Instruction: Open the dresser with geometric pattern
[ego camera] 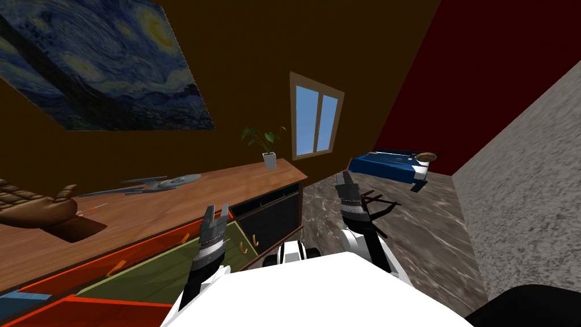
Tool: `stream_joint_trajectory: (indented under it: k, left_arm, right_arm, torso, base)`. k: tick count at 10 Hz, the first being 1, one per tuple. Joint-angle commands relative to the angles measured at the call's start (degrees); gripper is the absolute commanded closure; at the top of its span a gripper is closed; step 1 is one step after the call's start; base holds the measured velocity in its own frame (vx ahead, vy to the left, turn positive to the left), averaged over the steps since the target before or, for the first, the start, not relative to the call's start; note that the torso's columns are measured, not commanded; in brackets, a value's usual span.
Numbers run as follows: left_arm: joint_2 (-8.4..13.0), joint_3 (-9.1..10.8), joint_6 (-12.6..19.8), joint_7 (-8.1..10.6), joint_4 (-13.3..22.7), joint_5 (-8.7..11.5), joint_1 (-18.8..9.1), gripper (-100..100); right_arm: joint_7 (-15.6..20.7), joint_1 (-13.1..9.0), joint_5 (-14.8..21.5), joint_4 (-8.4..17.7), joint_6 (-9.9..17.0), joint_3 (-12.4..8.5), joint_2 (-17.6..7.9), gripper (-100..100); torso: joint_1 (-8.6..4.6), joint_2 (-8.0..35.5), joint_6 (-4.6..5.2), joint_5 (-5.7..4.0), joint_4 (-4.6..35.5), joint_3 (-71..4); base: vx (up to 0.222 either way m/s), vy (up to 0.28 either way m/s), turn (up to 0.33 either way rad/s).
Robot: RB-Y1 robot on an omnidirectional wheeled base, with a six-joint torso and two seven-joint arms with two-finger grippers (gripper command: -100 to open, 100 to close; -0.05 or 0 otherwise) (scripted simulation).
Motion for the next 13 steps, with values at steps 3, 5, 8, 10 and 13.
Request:
stream_joint_trajectory:
  k: [3, 5, 8, 10, 13]
  left_arm:
    - [-0.17, 0.03, -3.28, 0.73, 5.40, 0.42, -0.53, -100]
    - [-0.29, 0.12, -4.98, 0.99, 7.83, 0.61, -0.78, -100]
    - [-0.41, 0.21, -6.64, 1.25, 10.25, 0.79, -1.04, -100]
    - [-0.53, 0.30, -8.27, 1.51, 12.67, 0.97, -1.29, -100]
    - [-0.79, 0.46, -11.41, 2.01, 17.39, 1.32, -1.81, -100]
  right_arm:
    - [0.00, 0.00, 0.00, 0.00, 0.00, 0.00, 0.00, 0]
    - [0.00, 0.00, 0.00, 0.00, 0.00, 0.00, 0.00, 0]
    - [0.00, 0.00, 0.00, 0.00, 0.00, 0.00, 0.00, 0]
    - [0.00, 0.00, 0.00, 0.00, 0.00, 0.00, 0.00, 0]
    - [0.00, 0.01, 0.00, 0.00, 0.00, 0.00, 0.00, 0]
  torso:
    - [-0.14, -0.40, 0.24, 0.17, -0.28, -0.18]
    - [-0.01, -0.51, 0.23, 0.29, -0.36, -0.22]
    - [-0.06, -0.57, 0.20, 0.36, -0.45, -0.23]
    - [-0.04, -0.65, 0.28, 0.18, -0.29, -0.34]
    - [-0.29, -0.77, 0.36, 0.24, -0.41, -0.38]
  base:
    - [0.039, -0.093, 0.028]
    - [0.020, -0.057, 0.013]
    - [0.019, -0.069, 0.012]
    - [0.028, -0.091, 0.027]
    - [0.064, -0.123, 0.028]
